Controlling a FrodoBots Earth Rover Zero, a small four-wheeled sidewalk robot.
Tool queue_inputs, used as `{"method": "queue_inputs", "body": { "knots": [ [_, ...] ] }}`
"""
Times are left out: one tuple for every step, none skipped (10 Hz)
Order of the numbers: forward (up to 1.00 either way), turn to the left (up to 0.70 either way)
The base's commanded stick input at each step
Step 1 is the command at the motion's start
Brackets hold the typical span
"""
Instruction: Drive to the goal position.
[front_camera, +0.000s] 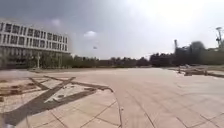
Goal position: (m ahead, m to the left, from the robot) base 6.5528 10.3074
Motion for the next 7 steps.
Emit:
{"method": "queue_inputs", "body": {
  "knots": [
    [0.7, 0.02],
    [0.7, 0.02],
    [0.7, 0.02],
    [0.7, 0.02],
    [0.7, 0.02],
    [0.7, 0.02],
    [0.7, 0.02]
  ]
}}
